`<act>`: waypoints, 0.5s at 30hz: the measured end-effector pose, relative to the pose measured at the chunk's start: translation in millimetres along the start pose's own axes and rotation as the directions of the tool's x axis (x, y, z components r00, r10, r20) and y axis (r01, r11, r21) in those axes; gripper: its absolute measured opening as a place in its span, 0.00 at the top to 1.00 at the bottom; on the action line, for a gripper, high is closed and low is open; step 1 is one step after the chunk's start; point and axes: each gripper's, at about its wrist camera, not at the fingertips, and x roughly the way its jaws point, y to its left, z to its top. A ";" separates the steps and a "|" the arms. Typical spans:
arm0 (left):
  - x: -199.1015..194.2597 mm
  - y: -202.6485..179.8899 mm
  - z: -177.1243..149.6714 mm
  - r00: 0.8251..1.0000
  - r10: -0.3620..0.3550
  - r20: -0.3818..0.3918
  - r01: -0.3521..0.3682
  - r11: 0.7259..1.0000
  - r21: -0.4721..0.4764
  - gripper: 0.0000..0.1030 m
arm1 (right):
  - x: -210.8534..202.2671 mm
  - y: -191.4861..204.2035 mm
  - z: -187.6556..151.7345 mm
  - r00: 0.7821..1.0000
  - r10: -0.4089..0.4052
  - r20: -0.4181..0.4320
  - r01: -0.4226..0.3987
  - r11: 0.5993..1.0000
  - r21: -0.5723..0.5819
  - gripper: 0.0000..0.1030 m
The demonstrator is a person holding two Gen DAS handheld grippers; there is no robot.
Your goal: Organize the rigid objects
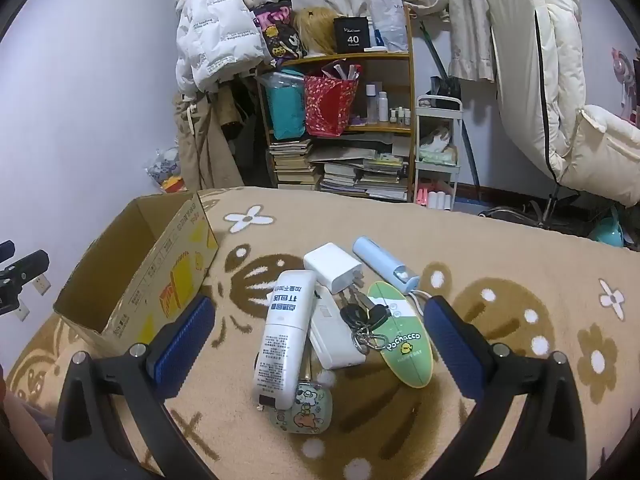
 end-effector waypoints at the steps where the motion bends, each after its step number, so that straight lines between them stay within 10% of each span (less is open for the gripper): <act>1: 0.0 0.0 -0.2 1.000 -0.003 0.000 0.003 1.000 -0.003 0.00 | 0.2 -0.2 0.0 1.000 0.005 -0.003 -0.005 1.000 0.006 0.00; 15: 7.9 -0.2 -10.2 1.000 -0.007 -0.016 0.007 1.000 -0.003 0.00 | 2.6 -0.5 -1.1 1.000 0.005 -0.007 -0.005 1.000 0.010 0.00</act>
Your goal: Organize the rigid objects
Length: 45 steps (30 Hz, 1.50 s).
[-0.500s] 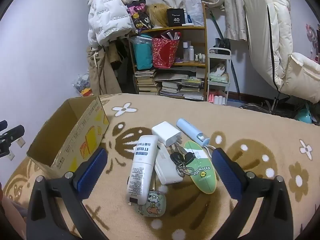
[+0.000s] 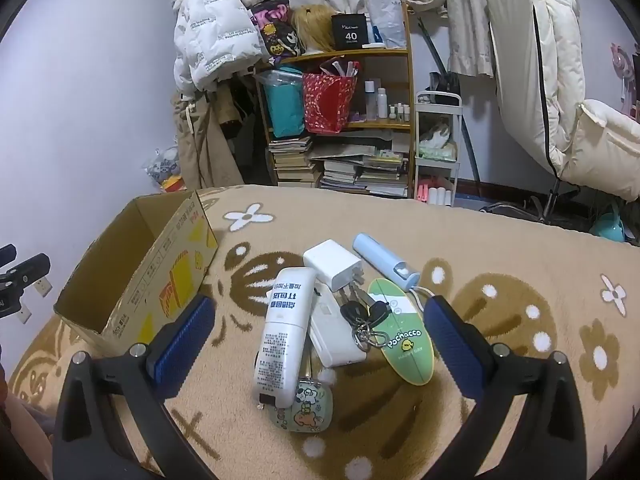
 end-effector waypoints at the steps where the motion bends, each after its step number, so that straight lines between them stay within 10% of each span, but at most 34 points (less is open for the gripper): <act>1: -1.2 -1.4 4.7 1.000 0.008 -0.002 -0.008 1.000 0.005 0.00 | 0.3 0.2 -0.2 1.000 0.001 -0.001 -0.001 1.000 0.000 0.00; 45: -6.8 -3.6 7.5 1.000 -0.003 -0.007 0.003 0.999 0.037 0.00 | 2.7 -0.1 -1.2 1.000 0.000 -0.016 0.000 1.000 0.006 0.00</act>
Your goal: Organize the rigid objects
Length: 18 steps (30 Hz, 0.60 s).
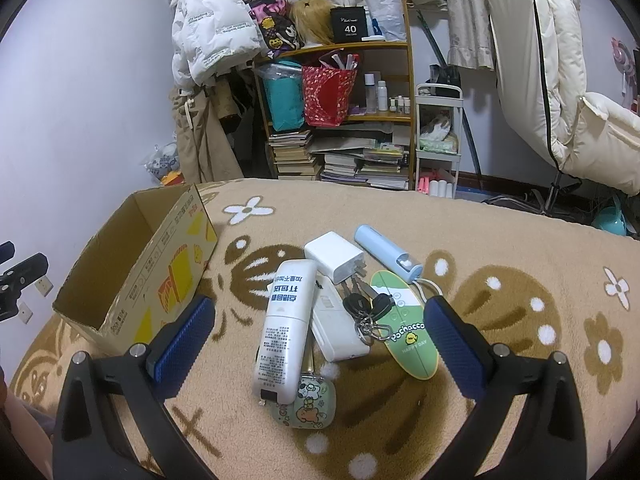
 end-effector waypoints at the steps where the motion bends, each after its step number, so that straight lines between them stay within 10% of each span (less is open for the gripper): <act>1: 0.1 0.1 -0.4 1.000 -0.004 -0.002 0.004 1.000 -0.002 0.00 | 1.7 0.1 -1.7 1.000 -0.002 0.003 0.002 1.000 0.001 0.00; 18: 2.3 -2.1 -1.4 1.000 -0.005 -0.016 0.005 1.000 0.007 0.00 | -0.5 -0.5 -3.2 1.000 0.023 0.013 -0.024 1.000 0.009 0.00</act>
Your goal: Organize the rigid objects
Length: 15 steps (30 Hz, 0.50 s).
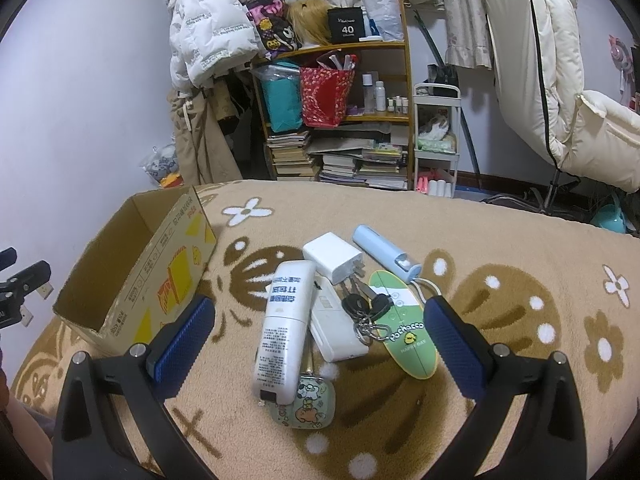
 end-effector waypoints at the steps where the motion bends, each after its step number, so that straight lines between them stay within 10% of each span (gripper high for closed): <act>1: -0.1 0.0 -0.2 1.000 0.000 0.000 0.000 1.000 0.000 0.00 | 0.9 -0.1 -1.0 1.000 -0.004 0.002 0.004 1.000 -0.002 0.00; 15: 4.2 -0.9 -2.5 1.000 -0.001 -0.015 0.001 1.000 0.003 0.00 | 6.3 0.0 -5.3 1.000 -0.008 -0.006 0.008 1.000 -0.005 0.00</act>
